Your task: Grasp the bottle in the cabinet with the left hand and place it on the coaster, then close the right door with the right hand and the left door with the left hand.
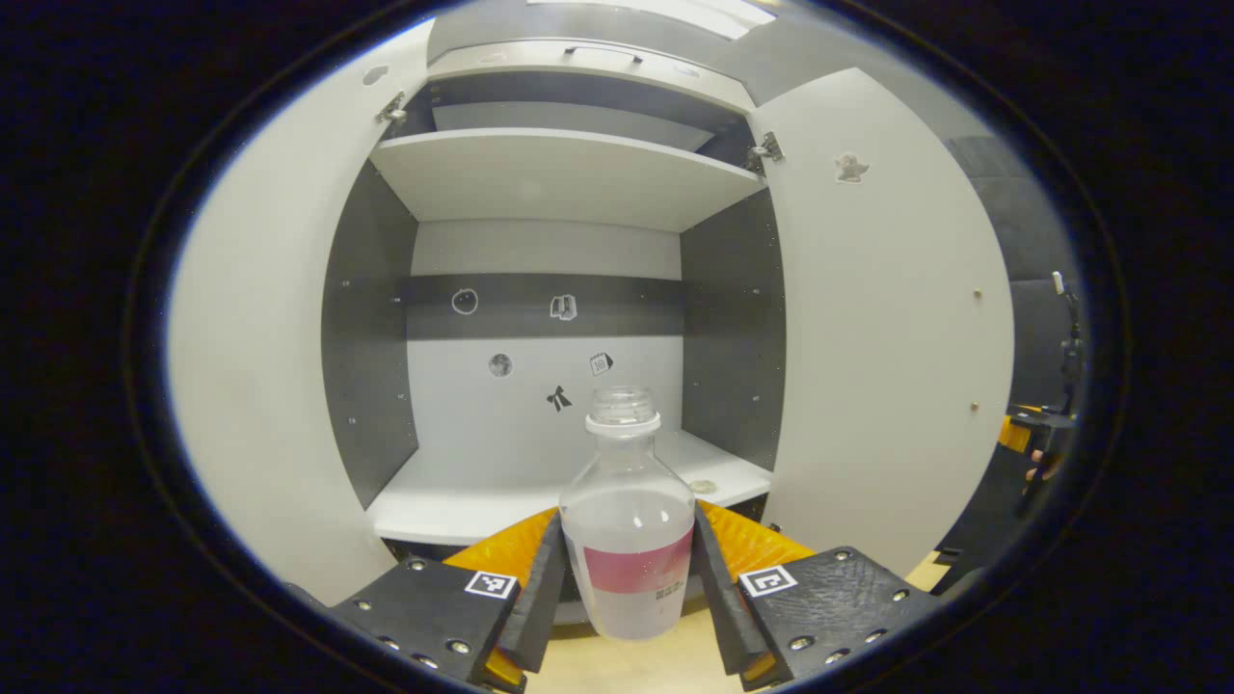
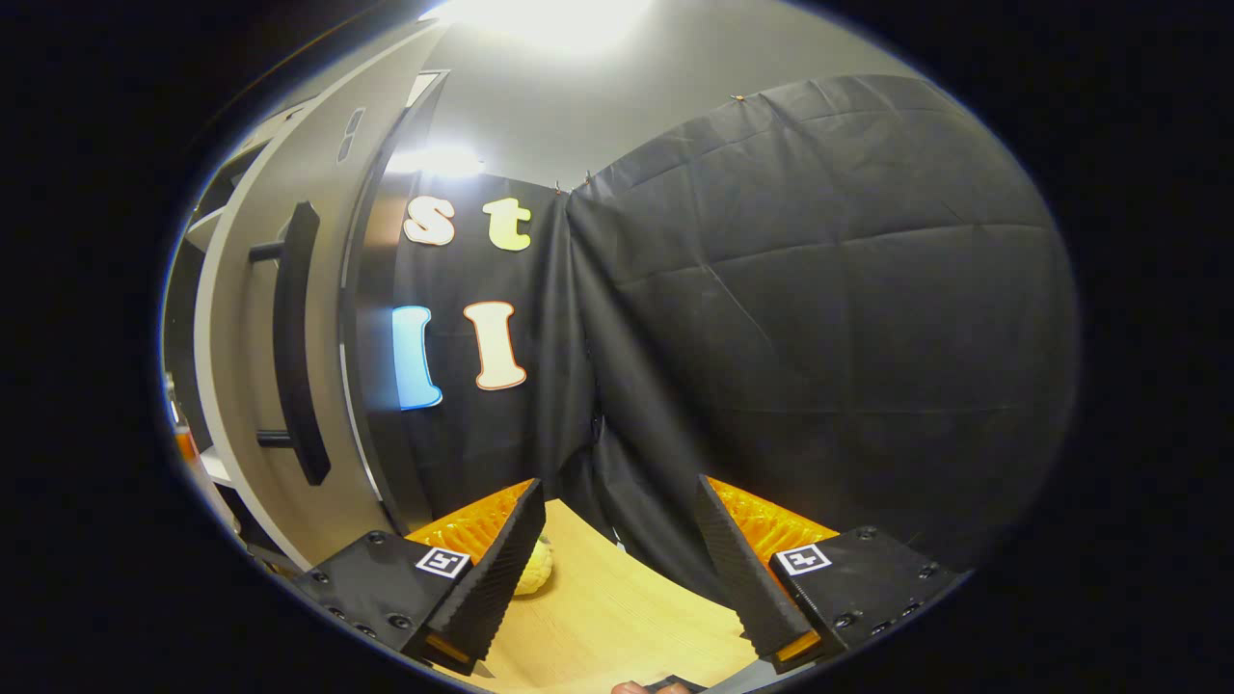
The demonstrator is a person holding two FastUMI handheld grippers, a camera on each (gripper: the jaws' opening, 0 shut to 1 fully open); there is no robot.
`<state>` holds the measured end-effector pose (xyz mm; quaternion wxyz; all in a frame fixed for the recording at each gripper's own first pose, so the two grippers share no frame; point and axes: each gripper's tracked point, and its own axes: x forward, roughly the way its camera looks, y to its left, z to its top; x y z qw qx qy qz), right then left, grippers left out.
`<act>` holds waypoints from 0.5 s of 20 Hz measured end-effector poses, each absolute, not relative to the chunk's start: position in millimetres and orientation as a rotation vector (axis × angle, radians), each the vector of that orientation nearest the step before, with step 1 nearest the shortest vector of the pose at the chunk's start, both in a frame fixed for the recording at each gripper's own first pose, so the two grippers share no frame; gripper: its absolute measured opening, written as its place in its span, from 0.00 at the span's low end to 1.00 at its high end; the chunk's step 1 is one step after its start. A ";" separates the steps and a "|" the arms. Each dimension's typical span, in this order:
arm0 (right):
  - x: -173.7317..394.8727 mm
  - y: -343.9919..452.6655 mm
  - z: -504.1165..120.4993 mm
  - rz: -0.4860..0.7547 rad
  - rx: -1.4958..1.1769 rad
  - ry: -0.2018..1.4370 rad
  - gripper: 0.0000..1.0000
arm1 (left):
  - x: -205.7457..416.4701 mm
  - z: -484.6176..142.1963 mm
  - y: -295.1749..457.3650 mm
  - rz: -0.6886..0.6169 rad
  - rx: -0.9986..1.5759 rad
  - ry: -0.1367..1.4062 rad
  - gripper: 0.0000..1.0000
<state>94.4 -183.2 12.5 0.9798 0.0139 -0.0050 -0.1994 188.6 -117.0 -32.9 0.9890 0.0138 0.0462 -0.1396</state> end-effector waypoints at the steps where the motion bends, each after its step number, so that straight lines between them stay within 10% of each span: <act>1: 89.5 -181.2 14.2 -0.401 0.032 -0.016 0.99 | 178.2 -40.1 -118.7 -0.301 0.013 0.089 0.68; 10: 55.4 -147.4 15.3 -0.347 0.022 -0.033 0.95 | 90.2 -138.3 -112.9 -0.424 -0.081 0.158 0.69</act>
